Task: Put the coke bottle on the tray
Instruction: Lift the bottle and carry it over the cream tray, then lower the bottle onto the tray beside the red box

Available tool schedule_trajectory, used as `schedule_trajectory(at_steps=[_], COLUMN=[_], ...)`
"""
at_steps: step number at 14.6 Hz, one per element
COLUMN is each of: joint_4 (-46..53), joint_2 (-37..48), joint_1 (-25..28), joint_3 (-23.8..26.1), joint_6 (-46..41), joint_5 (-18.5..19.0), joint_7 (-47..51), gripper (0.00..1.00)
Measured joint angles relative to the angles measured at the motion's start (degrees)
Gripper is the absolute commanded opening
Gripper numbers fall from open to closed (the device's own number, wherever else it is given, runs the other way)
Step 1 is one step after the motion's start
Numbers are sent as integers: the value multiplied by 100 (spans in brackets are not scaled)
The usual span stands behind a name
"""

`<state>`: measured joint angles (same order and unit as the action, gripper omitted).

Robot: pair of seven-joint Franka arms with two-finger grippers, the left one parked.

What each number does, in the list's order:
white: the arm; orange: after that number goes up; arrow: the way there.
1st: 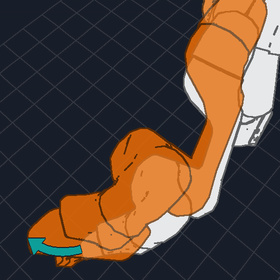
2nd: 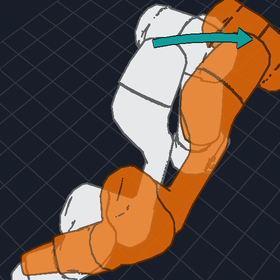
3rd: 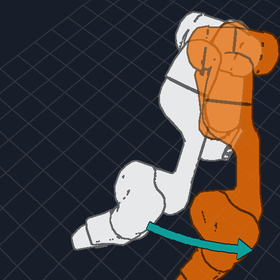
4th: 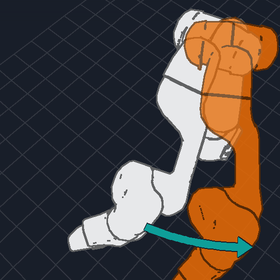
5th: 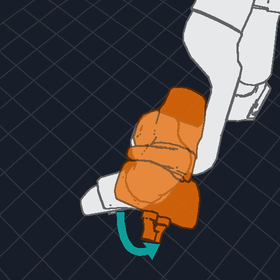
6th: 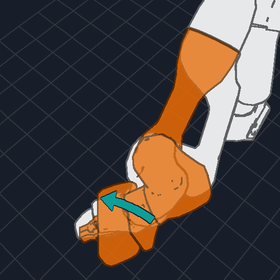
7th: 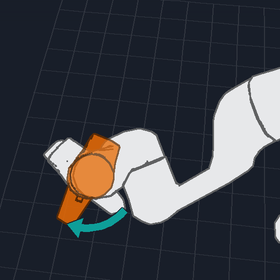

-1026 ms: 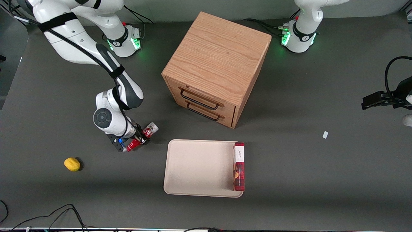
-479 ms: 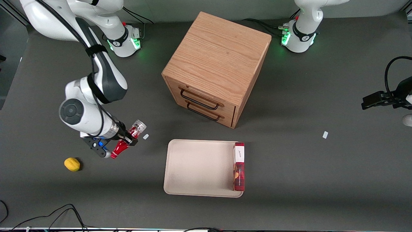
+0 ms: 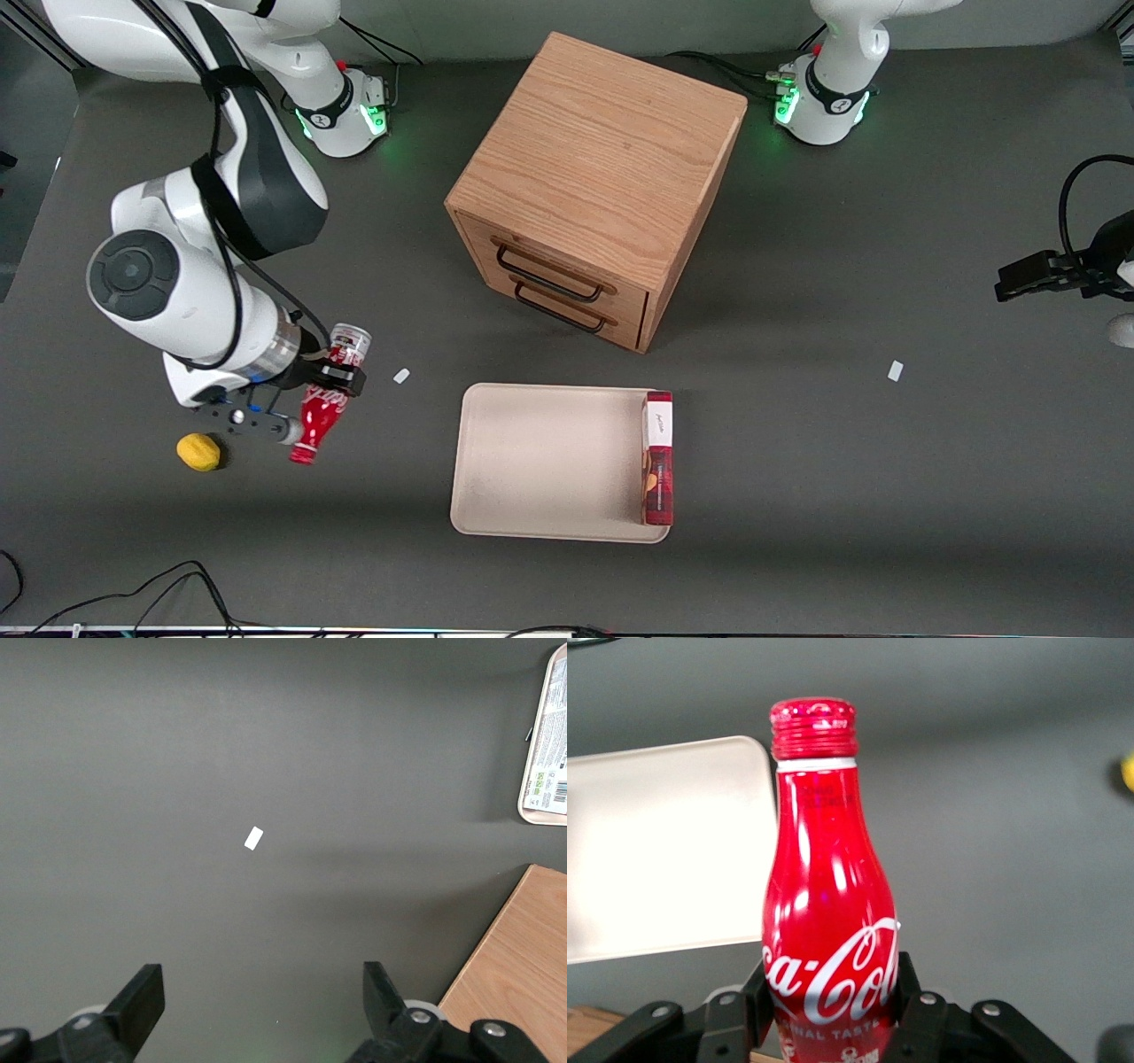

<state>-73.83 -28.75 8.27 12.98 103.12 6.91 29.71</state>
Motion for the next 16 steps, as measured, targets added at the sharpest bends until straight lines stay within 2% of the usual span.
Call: schedule_trajectory(at_steps=[3, 6, 10, 16], joint_4=[910, 1561, 1726, 1773], joint_2=[-910, -1739, -2492, -3472], joint_1=[110, 260, 417, 632], joint_3=[310, 336, 324, 302], joint_6=[87, 614, 1344, 1964], joint_5=[44, 65, 86, 89], joint_7=[-225, -305, -371, -13], gripper=[22, 22, 22, 25])
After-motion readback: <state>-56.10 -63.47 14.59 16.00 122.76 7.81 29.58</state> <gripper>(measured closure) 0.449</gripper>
